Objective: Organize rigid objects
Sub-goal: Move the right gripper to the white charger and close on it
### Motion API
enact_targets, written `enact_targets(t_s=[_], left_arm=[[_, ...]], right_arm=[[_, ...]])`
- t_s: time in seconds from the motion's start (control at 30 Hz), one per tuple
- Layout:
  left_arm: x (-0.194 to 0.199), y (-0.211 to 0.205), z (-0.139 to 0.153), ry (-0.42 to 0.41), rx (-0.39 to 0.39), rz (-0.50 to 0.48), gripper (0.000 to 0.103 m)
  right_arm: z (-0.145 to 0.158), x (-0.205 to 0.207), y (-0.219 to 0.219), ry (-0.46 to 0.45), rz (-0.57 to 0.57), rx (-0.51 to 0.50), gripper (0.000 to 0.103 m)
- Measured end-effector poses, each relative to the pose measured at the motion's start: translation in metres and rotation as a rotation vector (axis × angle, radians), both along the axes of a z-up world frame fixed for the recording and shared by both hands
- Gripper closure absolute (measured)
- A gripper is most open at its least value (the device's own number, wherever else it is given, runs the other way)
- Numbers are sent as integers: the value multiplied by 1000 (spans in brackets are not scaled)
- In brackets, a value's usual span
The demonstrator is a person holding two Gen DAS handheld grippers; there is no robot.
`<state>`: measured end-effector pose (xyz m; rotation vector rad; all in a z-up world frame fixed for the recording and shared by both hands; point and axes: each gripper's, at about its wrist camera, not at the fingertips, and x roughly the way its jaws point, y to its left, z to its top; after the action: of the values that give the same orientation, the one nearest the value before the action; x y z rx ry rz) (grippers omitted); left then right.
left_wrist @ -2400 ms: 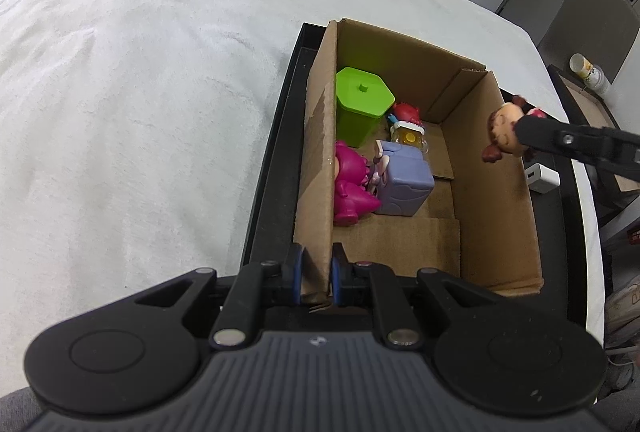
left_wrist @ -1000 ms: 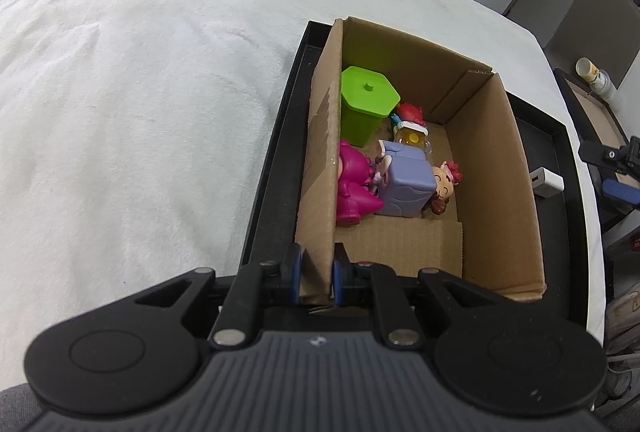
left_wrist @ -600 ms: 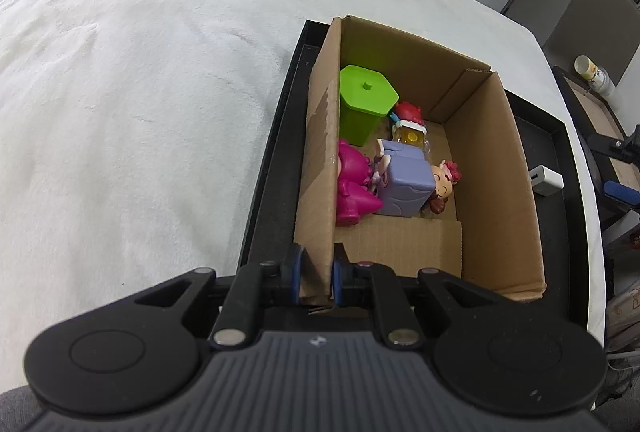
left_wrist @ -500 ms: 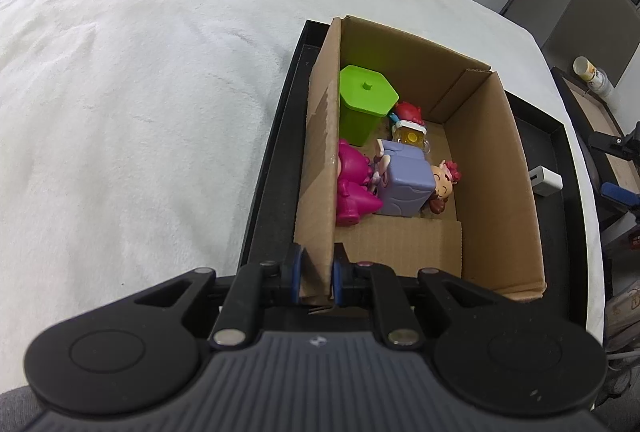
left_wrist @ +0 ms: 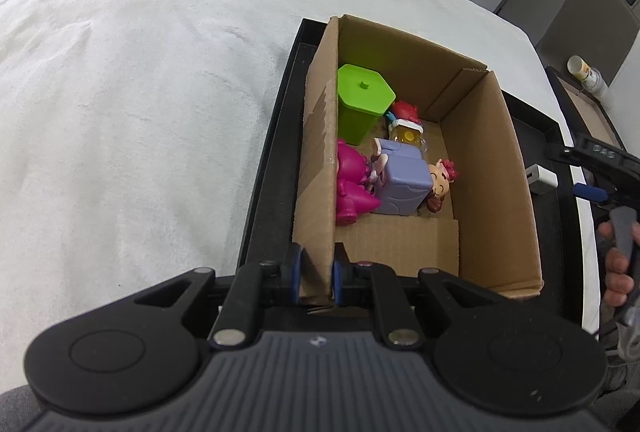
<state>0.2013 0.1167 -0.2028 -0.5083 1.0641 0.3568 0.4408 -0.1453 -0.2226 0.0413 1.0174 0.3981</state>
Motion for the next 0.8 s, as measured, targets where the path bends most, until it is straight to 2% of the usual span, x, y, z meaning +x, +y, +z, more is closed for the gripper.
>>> enact_targets(t_s=[0.2,0.3,0.4,0.43,0.8], left_arm=[[0,2,-1,-2,-6,-19,88],[0,4,-1,-3,-15,-21,88],[0,4,-1,-2,-17,-24,88],[0,4,-1,-2,-16,-24,88],[3,1,-1,12,1,-10,88]], right_arm=[[-14,1,12,-12,18,-76,13],[-19,2,18,-19,28,-102,20],[-24,2,22,-15,35,-129,33],[-25,2,21,-12,41,-137,41],[8,-12,24,-32,123,-91,42]])
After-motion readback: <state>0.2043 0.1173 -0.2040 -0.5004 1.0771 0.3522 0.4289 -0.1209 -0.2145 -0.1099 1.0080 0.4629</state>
